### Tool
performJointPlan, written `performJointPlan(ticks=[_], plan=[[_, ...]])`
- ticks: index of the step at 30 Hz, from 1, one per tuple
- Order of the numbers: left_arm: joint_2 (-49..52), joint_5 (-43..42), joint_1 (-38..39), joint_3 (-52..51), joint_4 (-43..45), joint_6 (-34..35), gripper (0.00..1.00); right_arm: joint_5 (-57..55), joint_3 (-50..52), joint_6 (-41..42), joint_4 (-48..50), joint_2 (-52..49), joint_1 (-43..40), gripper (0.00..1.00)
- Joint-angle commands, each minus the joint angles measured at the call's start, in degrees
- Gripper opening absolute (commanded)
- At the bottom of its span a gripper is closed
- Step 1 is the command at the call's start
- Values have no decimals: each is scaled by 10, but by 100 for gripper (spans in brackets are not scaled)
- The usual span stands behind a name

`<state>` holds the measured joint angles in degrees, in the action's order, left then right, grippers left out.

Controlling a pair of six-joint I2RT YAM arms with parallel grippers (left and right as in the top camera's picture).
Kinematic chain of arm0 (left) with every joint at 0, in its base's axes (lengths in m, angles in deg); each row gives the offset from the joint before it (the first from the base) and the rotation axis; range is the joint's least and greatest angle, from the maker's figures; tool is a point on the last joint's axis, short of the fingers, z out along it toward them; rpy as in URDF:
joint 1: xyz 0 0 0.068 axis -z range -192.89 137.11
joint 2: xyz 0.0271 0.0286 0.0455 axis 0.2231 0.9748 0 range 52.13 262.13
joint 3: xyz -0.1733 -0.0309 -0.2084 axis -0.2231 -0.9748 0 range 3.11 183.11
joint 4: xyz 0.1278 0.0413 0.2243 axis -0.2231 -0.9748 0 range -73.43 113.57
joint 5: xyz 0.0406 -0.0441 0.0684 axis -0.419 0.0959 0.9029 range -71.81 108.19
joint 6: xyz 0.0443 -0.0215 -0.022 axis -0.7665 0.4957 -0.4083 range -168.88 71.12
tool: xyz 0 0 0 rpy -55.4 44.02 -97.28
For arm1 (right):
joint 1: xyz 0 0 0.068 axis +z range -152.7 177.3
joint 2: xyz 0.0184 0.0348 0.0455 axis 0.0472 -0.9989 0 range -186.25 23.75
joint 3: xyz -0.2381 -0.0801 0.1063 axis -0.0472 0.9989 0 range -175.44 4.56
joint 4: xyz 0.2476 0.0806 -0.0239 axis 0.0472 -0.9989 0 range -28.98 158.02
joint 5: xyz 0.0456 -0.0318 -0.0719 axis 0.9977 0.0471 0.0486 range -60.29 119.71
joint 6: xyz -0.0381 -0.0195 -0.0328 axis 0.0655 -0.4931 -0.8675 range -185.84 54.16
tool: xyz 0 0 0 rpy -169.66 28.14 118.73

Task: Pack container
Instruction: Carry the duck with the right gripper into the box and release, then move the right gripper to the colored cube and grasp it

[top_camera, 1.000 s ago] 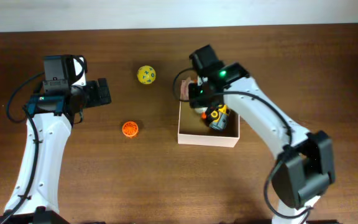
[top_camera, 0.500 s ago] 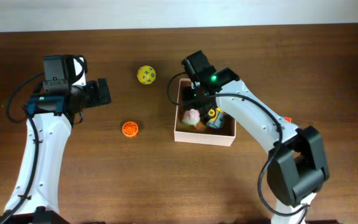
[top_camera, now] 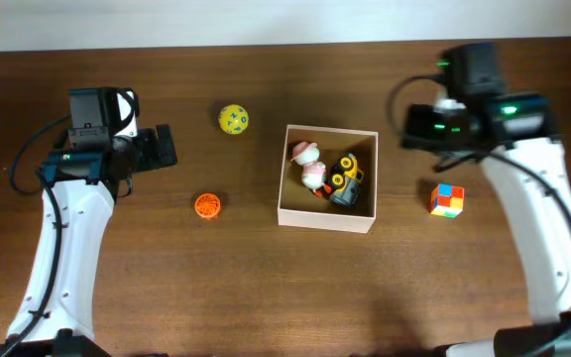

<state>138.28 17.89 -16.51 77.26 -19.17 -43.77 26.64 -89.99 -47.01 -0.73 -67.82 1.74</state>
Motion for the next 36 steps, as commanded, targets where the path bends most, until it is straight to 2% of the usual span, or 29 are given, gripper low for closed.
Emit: performJointPlan(ticks=[1, 5, 10, 17, 22, 25, 29, 36], plan=[[3, -8, -2, 11, 0, -9, 99, -4, 42, -48, -10, -20, -50, 81], [3, -8, -2, 11, 0, -9, 99, -4, 117, -52, 26, -39, -88, 90], [3, -8, -2, 11, 0, -9, 99, 0, 232, -51, 111, -70, -129, 90], [3, -8, -2, 11, 0, -9, 99, 0, 279, -51, 184, -103, -155, 89], [3, -8, -2, 11, 0, -9, 99, 11, 279, -50, 209, -121, -153, 68], [3, -8, -2, 11, 0, -9, 99, 11, 279, -49, 221, -131, -153, 66], [3, -8, -2, 11, 0, -9, 99, 11, 279, -49, 226, -136, -153, 57], [3, -8, -2, 11, 0, -9, 99, 27, 241, -50, 173, -77, -144, 52]])
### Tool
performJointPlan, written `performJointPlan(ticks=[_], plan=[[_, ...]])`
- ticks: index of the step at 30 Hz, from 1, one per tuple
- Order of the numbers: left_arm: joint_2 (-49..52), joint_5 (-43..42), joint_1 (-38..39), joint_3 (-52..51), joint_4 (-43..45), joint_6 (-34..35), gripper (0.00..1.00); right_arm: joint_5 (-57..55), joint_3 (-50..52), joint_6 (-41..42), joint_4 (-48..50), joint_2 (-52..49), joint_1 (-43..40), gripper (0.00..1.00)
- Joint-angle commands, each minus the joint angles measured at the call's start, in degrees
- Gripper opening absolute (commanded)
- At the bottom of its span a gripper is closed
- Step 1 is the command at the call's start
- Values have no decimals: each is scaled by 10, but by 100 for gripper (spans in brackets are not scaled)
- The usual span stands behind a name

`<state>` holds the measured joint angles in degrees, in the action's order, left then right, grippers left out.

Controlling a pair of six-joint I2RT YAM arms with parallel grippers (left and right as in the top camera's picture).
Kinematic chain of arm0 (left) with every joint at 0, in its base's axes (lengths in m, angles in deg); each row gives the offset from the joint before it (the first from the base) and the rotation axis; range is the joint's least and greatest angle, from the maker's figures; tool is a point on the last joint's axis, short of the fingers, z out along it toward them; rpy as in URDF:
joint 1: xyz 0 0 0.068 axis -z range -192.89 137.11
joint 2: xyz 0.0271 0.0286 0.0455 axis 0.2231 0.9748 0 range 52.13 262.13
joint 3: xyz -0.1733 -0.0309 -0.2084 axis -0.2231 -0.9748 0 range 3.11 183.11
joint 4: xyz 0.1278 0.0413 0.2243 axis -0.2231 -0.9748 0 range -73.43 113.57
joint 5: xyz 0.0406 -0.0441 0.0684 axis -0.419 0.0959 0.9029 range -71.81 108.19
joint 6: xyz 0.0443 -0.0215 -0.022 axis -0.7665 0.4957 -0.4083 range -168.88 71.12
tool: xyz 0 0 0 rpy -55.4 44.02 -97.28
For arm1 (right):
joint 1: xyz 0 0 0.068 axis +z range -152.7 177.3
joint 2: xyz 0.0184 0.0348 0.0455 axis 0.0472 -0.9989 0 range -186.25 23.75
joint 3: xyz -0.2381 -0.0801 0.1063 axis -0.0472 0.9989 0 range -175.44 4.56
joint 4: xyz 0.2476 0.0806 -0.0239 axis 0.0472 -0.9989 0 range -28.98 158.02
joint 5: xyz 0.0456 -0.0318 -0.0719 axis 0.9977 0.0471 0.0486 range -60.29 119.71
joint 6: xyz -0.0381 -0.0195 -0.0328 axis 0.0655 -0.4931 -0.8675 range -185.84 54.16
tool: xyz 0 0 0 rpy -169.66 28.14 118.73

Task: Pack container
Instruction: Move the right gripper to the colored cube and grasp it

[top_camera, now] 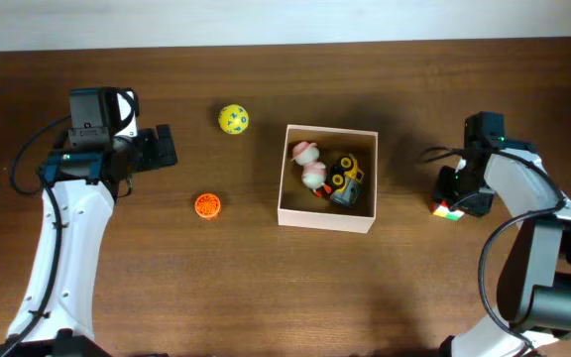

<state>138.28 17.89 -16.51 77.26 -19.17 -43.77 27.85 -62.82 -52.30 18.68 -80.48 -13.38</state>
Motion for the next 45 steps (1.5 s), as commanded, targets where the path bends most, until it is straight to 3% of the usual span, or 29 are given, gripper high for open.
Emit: performJointPlan(ticks=[1, 7, 10, 13, 16, 21, 28, 35, 45], plan=[[3, -8, -2, 11, 0, -9, 99, 19, -43, 3, -37, 66, 14, 51], [3, -8, -2, 11, 0, -9, 99, 63, -111, 4, -120, 168, 94, 51], [3, -8, -2, 11, 0, -9, 99, 60, -117, 20, -124, 221, 190, 51], [3, -8, -2, 11, 0, -9, 99, 55, -116, 23, -121, 218, 241, 51], [3, -8, -2, 11, 0, -9, 99, -20, -116, 47, -120, 205, 261, 54], [3, -8, -2, 11, 0, -9, 99, -94, -116, 51, -102, 201, 204, 65], [3, -8, -2, 11, 0, -9, 99, -73, -97, 25, -89, 157, 84, 71], [3, -8, -2, 11, 0, -9, 99, -42, -65, 14, -45, 40, 40, 79], [3, -8, -2, 11, 0, -9, 99, -19, -62, 12, -23, -56, 2, 76]])
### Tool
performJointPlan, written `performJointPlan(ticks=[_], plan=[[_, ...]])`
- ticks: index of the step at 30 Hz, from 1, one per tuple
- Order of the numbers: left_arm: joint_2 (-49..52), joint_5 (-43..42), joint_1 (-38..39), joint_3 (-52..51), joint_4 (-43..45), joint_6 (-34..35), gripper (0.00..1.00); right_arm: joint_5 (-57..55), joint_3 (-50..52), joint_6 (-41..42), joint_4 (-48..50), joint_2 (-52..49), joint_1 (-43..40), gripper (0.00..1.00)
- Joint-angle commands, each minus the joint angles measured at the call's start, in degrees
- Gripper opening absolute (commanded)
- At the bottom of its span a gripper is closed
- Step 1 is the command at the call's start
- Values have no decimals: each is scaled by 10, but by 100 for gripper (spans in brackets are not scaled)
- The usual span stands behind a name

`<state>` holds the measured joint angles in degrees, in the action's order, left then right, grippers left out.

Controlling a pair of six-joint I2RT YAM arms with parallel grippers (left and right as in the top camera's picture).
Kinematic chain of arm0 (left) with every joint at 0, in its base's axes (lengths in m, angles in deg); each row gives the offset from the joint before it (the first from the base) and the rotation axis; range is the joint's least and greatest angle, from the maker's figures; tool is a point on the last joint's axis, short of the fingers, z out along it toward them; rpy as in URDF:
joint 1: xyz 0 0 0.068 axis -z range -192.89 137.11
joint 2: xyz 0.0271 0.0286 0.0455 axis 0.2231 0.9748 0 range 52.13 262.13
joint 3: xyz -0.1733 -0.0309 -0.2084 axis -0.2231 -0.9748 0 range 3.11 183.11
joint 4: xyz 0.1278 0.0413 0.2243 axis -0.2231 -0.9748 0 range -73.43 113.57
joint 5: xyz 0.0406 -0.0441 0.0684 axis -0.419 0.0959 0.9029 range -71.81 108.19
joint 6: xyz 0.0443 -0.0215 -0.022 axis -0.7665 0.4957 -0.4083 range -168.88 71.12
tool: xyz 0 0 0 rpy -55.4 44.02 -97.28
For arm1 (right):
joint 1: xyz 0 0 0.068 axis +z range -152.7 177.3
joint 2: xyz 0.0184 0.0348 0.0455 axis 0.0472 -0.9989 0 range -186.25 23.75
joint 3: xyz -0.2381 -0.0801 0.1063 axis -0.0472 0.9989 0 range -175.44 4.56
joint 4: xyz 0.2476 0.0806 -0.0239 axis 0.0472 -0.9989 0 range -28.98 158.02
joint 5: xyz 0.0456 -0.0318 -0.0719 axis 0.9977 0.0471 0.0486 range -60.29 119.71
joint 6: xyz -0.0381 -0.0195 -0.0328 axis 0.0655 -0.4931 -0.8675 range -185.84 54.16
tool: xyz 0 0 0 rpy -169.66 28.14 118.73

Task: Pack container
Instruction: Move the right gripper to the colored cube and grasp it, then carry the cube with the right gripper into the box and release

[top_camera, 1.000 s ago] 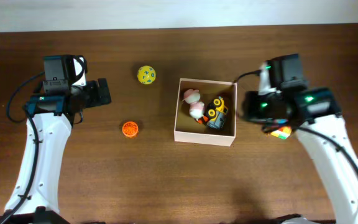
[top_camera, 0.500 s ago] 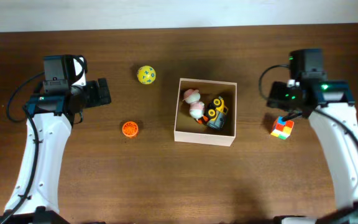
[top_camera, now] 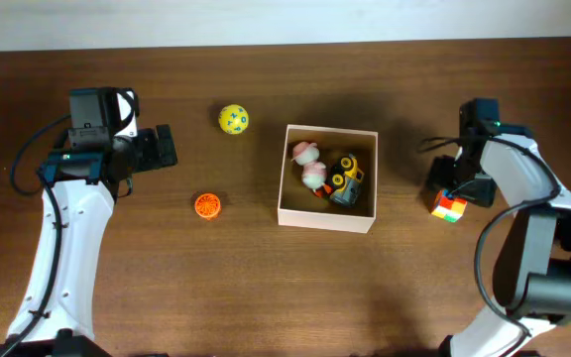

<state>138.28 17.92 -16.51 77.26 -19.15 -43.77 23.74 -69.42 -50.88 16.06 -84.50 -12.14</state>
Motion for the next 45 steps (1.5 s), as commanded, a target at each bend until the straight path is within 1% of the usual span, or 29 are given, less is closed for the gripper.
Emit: performJointPlan(ticks=[1, 5, 8, 10, 11, 13, 15, 17, 22, 26, 31, 33, 37, 42, 45], plan=[[3, -9, -2, 11, 0, -9, 99, 34, 7, -2, 4, -18, -11, 73], [3, -9, -2, 11, 0, -9, 99, 72, 26, -2, 18, -19, -10, 66], [3, -9, -2, 11, 0, -9, 99, 73, 30, -2, 18, -19, -10, 58], [3, -9, -2, 11, 0, -9, 99, 73, 30, -2, 18, -19, -10, 50], [3, -9, -2, 11, 0, -9, 99, 73, 30, -2, 18, -18, -10, 45], [3, -9, -2, 11, 0, -9, 99, 73, 29, -2, 19, -16, -10, 42], [3, -9, -2, 11, 0, -9, 99, 73, 25, -1, 18, -10, -10, 41], [3, -9, -2, 11, 0, -9, 99, 74, 16, -1, 11, 4, -10, 37], [3, -9, -2, 11, 0, -9, 99, 75, -21, -1, -31, 74, 11, 36], [3, -9, -2, 11, 0, -9, 99, 80, -58, -1, -79, 162, 69, 36], [3, -9, -2, 11, 0, -9, 99, 88, -63, 5, -78, 242, 160, 36], [3, -9, -2, 11, 0, -9, 99, 88, -62, 6, -76, 248, 194, 36], [3, -9, -2, 11, 0, -9, 99, 86, -51, 36, -64, 229, 245, 36], [3, -9, -2, 11, 0, -9, 99, 85, -25, 42, -11, 176, 300, 36], [3, -9, -2, 11, 0, -9, 99, 75, -23, 56, -5, 141, 316, 36]])
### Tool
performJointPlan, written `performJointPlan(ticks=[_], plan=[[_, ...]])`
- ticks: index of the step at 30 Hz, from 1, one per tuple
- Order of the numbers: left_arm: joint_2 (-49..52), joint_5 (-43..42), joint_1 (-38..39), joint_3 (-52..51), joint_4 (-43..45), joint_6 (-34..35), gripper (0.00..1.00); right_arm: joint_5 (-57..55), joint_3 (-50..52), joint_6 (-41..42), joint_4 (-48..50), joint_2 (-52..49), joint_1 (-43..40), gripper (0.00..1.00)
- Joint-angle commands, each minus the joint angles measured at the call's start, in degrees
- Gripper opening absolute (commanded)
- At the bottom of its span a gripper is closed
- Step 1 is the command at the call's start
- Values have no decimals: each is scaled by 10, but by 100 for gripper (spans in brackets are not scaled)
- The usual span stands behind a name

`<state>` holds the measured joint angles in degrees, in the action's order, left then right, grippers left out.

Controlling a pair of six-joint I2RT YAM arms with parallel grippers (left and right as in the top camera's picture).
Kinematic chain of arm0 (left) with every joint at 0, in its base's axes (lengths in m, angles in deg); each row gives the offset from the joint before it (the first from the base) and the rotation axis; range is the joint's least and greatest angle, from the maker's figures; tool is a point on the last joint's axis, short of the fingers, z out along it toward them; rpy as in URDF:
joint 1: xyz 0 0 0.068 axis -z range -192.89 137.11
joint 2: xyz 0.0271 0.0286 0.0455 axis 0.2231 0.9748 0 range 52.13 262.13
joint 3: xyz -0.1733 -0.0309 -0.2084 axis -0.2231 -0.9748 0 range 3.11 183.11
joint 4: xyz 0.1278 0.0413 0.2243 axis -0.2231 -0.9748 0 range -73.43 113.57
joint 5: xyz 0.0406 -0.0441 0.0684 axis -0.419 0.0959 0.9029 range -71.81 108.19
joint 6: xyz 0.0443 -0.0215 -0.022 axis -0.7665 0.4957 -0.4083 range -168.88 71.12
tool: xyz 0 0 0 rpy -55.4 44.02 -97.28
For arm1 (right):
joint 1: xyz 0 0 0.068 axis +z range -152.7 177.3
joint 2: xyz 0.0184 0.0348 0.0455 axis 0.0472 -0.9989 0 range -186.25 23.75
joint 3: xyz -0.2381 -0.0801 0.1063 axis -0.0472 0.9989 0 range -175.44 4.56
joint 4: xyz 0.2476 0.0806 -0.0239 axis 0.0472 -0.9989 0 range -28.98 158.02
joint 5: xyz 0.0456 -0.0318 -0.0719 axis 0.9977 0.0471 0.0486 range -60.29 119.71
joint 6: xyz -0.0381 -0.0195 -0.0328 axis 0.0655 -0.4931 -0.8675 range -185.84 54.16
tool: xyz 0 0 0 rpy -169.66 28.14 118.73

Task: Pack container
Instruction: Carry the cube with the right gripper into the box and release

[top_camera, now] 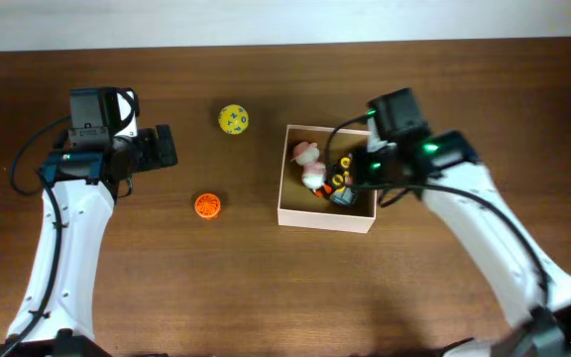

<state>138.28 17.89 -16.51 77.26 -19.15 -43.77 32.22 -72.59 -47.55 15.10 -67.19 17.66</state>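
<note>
The white open box point(327, 219) stands mid-table in the overhead view. It holds a pink-and-white toy point(310, 164) and a yellow-and-black truck point(342, 190). My right gripper point(351, 171) hangs over the box's right half. It looks shut on the multicoloured cube point(349, 161), of which only a red-and-yellow sliver shows under the wrist. A yellow ball point(233, 119) and an orange ball point(207, 205) lie on the table left of the box. My left gripper point(170, 147) is open, well left of both balls, holding nothing.
The brown table point(266, 288) runs to a pale back edge point(285, 20) at the top. The right arm's links point(484, 238) cross the table's right side. The left arm point(62, 248) runs down the left side.
My right gripper was at the cube on the table right of the box; now it is over the box, and the cube has left that spot. The left arm has not moved.
The right gripper was first high near the box's far right, with the cube lying free on the table. It then stood down at the cube, and later the cube was slightly shifted beside it. Now gripper and cube are over the box. The left arm and both balls stayed put.
</note>
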Motion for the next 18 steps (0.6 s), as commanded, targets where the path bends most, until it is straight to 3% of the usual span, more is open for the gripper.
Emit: performJointPlan(ticks=[1, 6, 9, 12, 18], plan=[[3, -8, -2, 11, 0, -9, 99, -13, 9, 28, 4, -42, 21, 36], [3, -8, -2, 11, 0, -9, 99, -25, 9, 35, -2, -93, 21, 38], [3, -8, -2, 11, 0, -9, 99, -26, 8, 29, -1, -98, 22, 58], [3, -8, -2, 11, 0, -9, 99, -34, -10, -9, -4, -81, 22, 70], [3, -8, -2, 11, 0, -9, 99, -61, -84, -18, -30, 6, 18, 83]])
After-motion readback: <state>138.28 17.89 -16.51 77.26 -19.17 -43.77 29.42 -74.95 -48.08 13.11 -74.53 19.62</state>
